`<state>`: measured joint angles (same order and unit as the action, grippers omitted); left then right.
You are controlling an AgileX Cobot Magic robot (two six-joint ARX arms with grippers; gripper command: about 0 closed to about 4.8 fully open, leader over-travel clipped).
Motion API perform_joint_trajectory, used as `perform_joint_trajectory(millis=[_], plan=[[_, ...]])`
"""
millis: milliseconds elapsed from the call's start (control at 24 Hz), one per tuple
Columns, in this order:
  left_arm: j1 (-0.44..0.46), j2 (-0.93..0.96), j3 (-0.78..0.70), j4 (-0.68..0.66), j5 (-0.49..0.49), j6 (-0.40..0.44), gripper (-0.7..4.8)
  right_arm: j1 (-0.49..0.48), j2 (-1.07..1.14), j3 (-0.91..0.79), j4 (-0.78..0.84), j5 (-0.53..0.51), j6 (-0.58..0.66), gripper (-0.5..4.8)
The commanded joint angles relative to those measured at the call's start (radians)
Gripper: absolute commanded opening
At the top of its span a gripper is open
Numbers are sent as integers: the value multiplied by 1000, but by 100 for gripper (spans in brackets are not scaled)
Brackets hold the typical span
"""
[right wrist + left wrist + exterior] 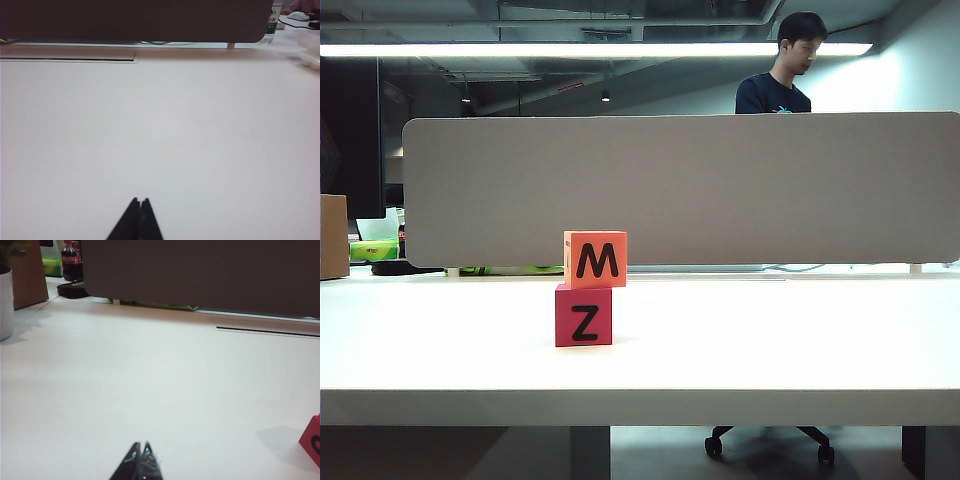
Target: Stack the letter block on the right onto the letter block on the left.
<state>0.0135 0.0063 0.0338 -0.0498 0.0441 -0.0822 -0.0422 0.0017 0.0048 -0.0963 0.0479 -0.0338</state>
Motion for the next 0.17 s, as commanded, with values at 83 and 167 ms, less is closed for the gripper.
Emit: perform_joint_trajectory(millis=[83,167], plan=[[-1,0,0,5,4,0,-5,0,-2,-3,11,-1,4,3],[-1,0,0,5,4,0,-5,0,-2,-3,11,-2,4,3]])
